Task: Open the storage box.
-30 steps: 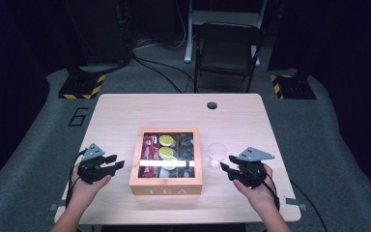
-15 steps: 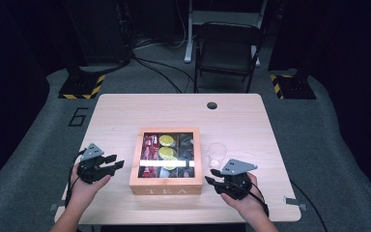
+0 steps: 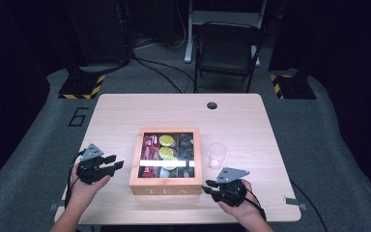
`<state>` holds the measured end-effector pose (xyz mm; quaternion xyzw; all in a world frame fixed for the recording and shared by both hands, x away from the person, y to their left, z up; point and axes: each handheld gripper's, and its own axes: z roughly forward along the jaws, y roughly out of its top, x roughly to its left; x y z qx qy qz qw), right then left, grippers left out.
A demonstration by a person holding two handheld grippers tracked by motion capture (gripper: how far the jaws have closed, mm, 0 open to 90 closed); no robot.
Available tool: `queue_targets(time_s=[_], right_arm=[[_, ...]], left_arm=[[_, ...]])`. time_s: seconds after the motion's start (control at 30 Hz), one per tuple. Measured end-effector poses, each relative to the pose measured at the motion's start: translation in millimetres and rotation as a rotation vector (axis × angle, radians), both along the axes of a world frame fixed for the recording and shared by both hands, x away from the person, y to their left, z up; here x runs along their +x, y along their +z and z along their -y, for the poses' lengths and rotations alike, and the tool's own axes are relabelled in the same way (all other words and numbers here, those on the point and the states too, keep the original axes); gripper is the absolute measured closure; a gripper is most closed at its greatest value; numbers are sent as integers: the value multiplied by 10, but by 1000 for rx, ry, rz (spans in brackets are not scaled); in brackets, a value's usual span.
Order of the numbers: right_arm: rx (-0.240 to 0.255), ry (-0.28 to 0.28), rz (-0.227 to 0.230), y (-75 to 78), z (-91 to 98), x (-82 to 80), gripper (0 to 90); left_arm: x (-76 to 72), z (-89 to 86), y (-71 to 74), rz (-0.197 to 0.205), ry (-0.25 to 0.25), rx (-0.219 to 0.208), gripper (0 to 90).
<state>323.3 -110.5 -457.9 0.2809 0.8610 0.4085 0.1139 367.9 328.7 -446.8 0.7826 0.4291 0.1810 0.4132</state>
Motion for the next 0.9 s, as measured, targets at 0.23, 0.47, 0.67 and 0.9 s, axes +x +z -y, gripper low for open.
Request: queue_targets(time_s=[0.23,0.47,0.67,0.9], right_arm=[[-31,15,-10,-48,-29,22,801],[-57,38,7,-64,-59,40,847],[-55,23,3,-56,-74,22,850],[13,1,8,59,-48,24,854]], left_arm=[[-5,-9,-5,-7,-4,1,565],[-19,-1,-8,-1,-3,-2,577],[-35,-10,5,0,-9,3,584],[-76,-2,80,17,-22,4,590]])
